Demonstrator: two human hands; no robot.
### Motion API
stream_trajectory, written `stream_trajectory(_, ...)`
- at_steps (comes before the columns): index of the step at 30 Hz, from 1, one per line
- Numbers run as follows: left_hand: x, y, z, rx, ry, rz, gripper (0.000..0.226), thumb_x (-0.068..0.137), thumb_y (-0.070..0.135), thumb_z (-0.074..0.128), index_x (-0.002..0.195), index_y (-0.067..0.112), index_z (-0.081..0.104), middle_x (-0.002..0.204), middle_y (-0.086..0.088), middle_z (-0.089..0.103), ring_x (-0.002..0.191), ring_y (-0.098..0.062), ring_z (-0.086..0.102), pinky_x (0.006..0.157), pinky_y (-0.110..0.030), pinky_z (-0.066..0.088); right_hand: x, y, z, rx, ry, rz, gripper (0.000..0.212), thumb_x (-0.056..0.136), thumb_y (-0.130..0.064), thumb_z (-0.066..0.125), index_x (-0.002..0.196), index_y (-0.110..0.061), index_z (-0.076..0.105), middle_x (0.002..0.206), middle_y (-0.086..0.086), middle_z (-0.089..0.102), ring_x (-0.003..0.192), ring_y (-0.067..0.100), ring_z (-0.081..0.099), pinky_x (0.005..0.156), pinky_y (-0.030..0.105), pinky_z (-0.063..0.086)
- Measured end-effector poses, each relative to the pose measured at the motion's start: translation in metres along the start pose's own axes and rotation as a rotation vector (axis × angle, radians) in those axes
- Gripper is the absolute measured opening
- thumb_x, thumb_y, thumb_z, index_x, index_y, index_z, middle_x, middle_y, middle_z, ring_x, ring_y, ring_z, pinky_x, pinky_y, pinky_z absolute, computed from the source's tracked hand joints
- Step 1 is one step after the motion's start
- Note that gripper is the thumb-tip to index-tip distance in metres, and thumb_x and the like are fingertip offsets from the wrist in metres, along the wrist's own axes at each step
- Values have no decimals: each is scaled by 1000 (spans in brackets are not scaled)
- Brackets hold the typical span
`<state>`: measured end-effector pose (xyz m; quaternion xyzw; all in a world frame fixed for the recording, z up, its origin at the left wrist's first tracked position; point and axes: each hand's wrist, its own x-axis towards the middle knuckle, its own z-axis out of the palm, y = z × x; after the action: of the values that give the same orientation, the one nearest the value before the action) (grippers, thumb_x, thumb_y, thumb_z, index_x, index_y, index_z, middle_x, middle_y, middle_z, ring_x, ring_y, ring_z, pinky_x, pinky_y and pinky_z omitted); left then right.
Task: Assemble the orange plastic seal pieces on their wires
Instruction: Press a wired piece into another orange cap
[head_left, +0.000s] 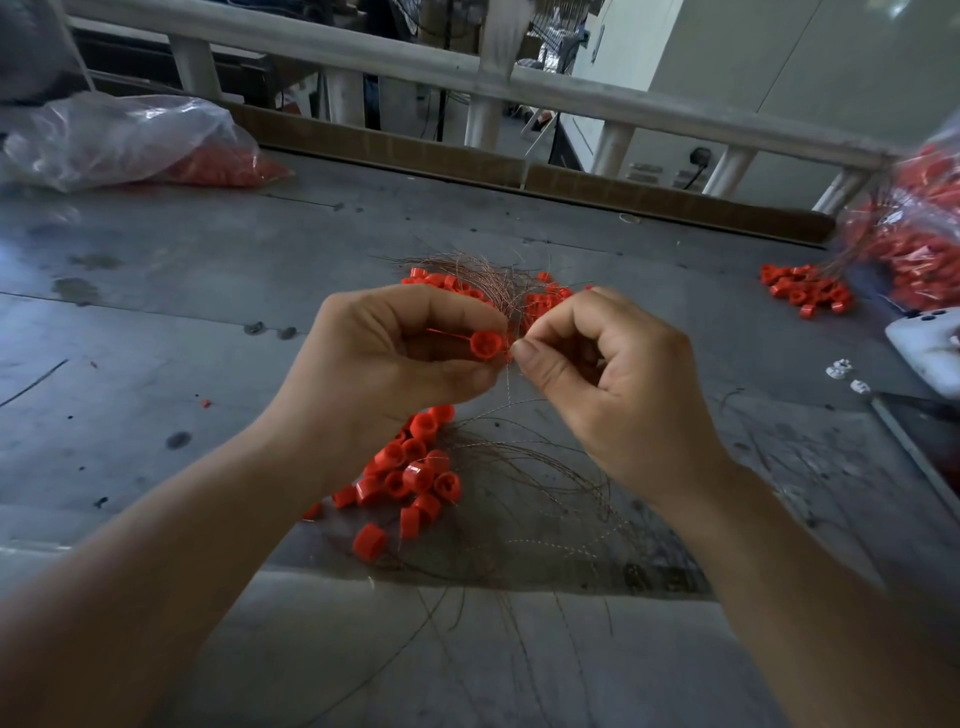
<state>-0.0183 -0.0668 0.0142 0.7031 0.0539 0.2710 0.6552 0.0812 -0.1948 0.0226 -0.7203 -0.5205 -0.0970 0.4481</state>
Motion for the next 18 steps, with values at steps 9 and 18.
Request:
stream_trajectory(9, 0, -3, -2, -5, -20, 12, 34, 54, 13, 68, 86, 24, 70, 82, 4, 74, 80, -11, 70, 69, -13, 52, -2, 0, 1, 37, 41, 45, 14, 81, -19, 59, 68, -16, 56, 62, -7, 53, 57, 9, 50, 54, 14, 40)
stream_trajectory(18, 1, -4, -3, 10, -29, 32, 34, 55, 15, 68, 87, 27, 71, 83, 5, 74, 80, -11, 70, 70, -14, 52, -1, 0, 1, 67, 39, 55, 13, 82, -20, 58, 70, -18, 55, 63, -10, 53, 57, 9, 50, 53, 16, 41)
